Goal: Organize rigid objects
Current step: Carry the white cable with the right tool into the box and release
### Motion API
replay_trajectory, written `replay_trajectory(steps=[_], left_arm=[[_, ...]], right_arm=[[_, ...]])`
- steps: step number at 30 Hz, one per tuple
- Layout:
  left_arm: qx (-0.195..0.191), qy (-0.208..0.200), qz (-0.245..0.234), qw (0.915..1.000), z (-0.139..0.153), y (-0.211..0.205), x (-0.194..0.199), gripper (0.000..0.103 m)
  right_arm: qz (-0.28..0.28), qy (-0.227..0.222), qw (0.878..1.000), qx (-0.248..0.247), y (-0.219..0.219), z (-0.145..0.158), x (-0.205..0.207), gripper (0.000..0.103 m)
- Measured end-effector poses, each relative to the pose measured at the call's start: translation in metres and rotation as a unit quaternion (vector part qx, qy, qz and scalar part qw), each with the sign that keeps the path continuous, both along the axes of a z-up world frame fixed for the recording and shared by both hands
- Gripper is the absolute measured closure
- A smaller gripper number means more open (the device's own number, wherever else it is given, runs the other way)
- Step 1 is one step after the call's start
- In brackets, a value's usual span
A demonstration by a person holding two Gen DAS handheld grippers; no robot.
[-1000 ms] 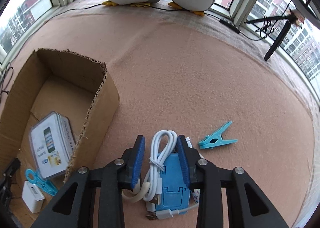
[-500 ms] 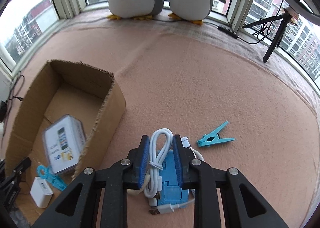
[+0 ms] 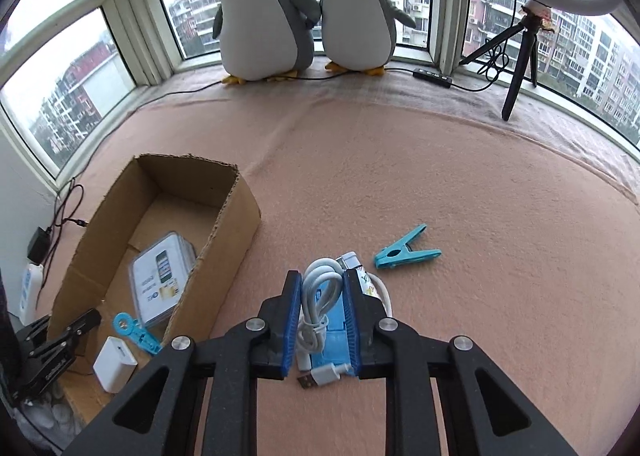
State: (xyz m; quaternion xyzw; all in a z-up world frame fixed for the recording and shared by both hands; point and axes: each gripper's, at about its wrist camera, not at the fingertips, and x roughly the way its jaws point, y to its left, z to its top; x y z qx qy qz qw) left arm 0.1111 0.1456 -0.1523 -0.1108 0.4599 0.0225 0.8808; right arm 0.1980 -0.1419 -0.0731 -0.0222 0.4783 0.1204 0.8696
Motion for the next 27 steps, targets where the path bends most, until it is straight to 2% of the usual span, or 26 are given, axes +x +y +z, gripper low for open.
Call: replay_trajectory(steps=[9, 14, 20, 27], left_arm=[[0.003, 0.001, 0.0, 1.0, 0.0, -0.002, 0.0, 0.084], [0.002, 0.001, 0.001, 1.0, 0.0, -0.002, 0.0, 0.084], [0.002, 0.001, 0.001, 1.0, 0.0, -0.002, 0.0, 0.084], [0.001, 0.001, 0.001, 1.0, 0.0, -0.002, 0.0, 0.084]], right_arm=[[-0.004, -0.026, 1.0, 0.016, -0.007, 0.02, -0.012, 0.085], [0.005, -0.051, 0.998, 0.027, -0.002, 0.04, -0.023, 0.085], [0.05, -0.058, 0.996, 0.053, 0.025, 0.058, -0.042, 0.085], [0.114, -0.024, 0.99, 0.076, 0.062, 0.054, -0.062, 0.085]])
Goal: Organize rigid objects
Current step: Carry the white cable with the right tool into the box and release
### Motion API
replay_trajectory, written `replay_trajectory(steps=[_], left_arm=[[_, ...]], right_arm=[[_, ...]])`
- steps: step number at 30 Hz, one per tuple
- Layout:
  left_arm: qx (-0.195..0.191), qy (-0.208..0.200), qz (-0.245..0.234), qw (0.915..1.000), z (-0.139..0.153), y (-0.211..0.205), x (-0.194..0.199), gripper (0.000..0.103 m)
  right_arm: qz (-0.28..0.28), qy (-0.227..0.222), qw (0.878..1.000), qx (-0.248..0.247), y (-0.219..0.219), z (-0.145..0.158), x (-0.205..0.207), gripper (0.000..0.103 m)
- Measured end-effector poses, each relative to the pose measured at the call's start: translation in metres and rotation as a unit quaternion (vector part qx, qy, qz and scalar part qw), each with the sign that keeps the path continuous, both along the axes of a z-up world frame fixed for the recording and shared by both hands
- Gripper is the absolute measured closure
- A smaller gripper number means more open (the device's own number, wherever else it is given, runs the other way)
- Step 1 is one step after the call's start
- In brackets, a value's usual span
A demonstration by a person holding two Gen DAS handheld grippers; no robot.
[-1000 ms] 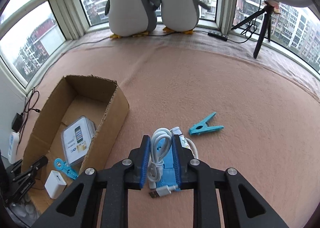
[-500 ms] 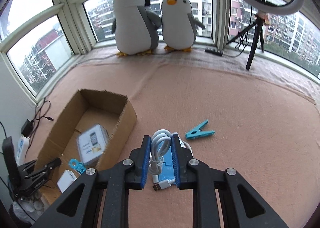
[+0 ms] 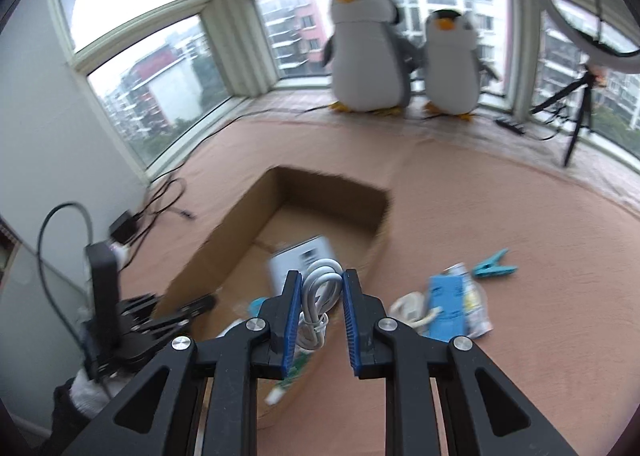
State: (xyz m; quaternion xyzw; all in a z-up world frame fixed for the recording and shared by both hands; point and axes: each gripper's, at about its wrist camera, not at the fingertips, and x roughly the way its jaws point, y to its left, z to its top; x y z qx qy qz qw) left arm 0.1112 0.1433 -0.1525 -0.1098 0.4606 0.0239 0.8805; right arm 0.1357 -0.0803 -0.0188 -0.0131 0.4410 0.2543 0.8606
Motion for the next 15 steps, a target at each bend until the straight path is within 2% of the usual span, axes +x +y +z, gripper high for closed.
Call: replay_trajectory(steps=[12, 15], left_arm=[[-0.001, 0.0, 0.001, 1.0, 0.0, 0.0, 0.0, 0.084], [-0.001, -0.001, 0.001, 1.0, 0.0, 0.0, -0.001, 0.084]], right_arm=[[0.075, 0.091, 0.993, 0.007, 0.04, -0.04, -0.026, 0.085], [0.091, 0.091, 0.992, -0.011, 0.047, -0.047, -0.027, 0.084]])
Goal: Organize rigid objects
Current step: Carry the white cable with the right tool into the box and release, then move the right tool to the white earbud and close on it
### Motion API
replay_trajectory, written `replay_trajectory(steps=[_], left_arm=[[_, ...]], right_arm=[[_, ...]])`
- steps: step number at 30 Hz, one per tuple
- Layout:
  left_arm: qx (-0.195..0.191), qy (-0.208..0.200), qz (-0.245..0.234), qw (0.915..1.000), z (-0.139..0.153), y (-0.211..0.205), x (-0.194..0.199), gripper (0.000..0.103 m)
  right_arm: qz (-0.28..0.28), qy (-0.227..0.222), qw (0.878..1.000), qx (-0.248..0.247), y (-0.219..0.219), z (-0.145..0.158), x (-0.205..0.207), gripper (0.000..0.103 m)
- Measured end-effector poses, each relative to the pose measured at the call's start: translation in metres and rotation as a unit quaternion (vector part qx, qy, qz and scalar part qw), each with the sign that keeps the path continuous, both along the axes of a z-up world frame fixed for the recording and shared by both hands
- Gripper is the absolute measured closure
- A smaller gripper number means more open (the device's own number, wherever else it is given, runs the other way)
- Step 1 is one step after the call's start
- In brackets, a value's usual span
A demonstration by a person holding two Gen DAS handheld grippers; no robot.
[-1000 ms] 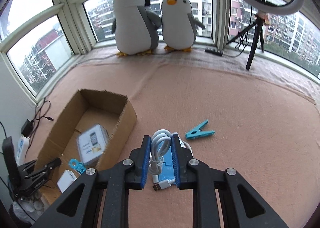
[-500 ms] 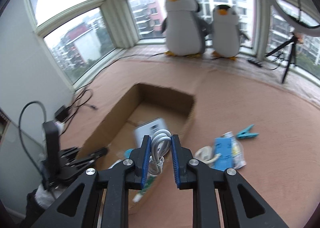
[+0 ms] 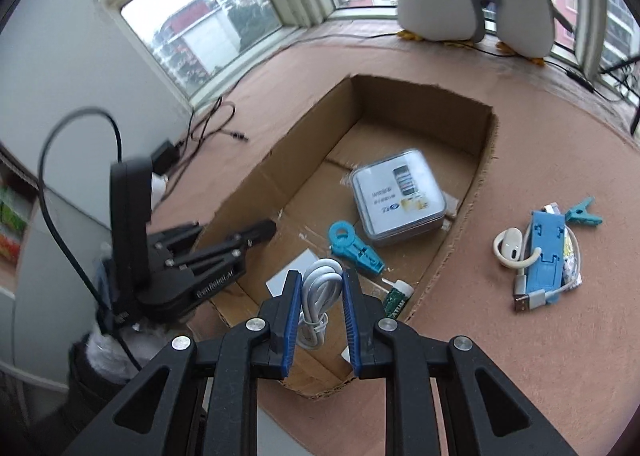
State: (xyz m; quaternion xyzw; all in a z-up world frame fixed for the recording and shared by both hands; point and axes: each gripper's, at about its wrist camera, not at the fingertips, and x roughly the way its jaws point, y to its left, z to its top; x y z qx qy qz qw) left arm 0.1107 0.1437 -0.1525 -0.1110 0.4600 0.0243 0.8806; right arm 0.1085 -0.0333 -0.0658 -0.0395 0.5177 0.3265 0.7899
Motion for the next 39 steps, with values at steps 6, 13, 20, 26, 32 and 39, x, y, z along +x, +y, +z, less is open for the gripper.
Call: replay_trajectory(steps=[6, 13, 20, 26, 32, 39], left_arm=[[-0.001, 0.0, 0.0, 1.0, 0.0, 0.0, 0.0, 0.084], [0.0, 0.0, 0.0, 1.0, 0.001, 0.0, -0.001, 0.084], [0.001, 0.001, 0.0, 1.0, 0.001, 0.0, -0.001, 0.084], [0.0, 0.001, 0.0, 1.0, 0.001, -0.001, -0.001, 0.084], [0.001, 0.001, -0.001, 1.0, 0.001, 0.0, -0.002, 0.084], [0.001, 0.001, -0.001, 1.0, 0.001, 0.0, -0.002, 0.084]], right_arm=[[-0.018, -0.015, 1.0, 0.016, -0.006, 0.004, 0.002, 0.05], [-0.023, -0.021, 0.999, 0.015, -0.01, 0.009, 0.003, 0.05], [-0.026, -0.03, 0.999, 0.009, -0.01, 0.01, 0.001, 0.05], [-0.046, -0.034, 0.998, 0.009, -0.022, 0.014, 0.002, 0.049], [-0.093, -0.035, 0.995, 0.012, -0.061, 0.02, 0.014, 0.049], [-0.169, -0.024, 0.985, 0.015, -0.124, 0.016, 0.033, 0.049]])
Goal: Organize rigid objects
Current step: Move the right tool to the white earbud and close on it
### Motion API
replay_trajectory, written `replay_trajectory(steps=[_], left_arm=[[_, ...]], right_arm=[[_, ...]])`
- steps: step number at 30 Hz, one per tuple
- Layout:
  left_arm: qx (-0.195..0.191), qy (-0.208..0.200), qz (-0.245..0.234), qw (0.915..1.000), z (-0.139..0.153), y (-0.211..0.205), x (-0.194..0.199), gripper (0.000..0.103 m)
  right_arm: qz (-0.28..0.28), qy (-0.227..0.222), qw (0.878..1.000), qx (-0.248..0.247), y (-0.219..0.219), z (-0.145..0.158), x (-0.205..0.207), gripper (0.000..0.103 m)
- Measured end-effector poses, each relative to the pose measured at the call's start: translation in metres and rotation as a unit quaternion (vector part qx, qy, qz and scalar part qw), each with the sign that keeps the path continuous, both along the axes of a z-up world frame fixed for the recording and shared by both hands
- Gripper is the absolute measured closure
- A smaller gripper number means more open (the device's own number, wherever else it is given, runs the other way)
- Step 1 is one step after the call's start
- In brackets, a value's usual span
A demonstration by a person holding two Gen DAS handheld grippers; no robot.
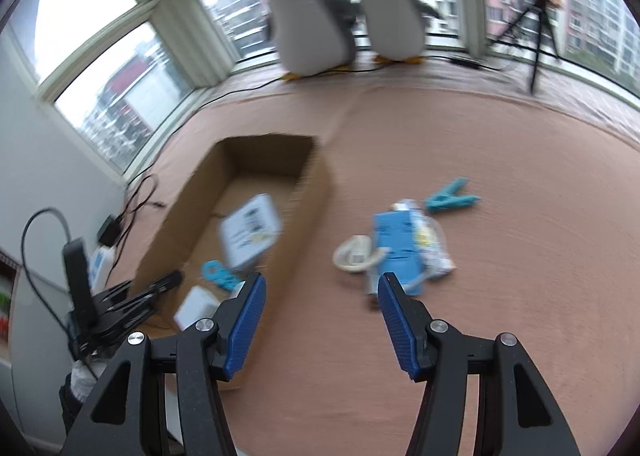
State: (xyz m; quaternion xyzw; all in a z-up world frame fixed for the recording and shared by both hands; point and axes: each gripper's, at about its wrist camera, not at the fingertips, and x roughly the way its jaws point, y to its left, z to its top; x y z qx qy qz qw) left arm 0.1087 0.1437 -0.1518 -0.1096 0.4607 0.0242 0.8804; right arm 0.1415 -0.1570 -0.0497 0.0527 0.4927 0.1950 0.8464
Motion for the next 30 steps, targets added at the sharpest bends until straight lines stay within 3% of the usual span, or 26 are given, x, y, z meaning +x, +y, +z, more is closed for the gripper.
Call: replay_trajectory(steps=[10, 13, 20, 30], left_arm=[[0.003, 0.001, -0.001, 1.0, 0.0, -0.001, -0.001, 0.084], [0.003, 0.001, -0.002, 1.0, 0.0, -0.001, -0.001, 0.084], [0.004, 0.002, -0.002, 1.0, 0.0, -0.001, 0.0, 0.084], [0.004, 0.001, -0.002, 1.0, -0.001, -0.001, 0.001, 0.084]], right_arm=[[-0.115, 0.025, 0.993, 0.011, -0.074, -0.019, 0.041, 0.049], [-0.127, 0.039, 0.991, 0.02, -0.087, -0.028, 0.051, 0.057], [-0.114, 0.061, 0.991, 0.024, -0.082, -0.044, 0.064, 0.068], [-0.058, 0.065, 0.996, 0.024, -0.041, -0.047, 0.056, 0.071]])
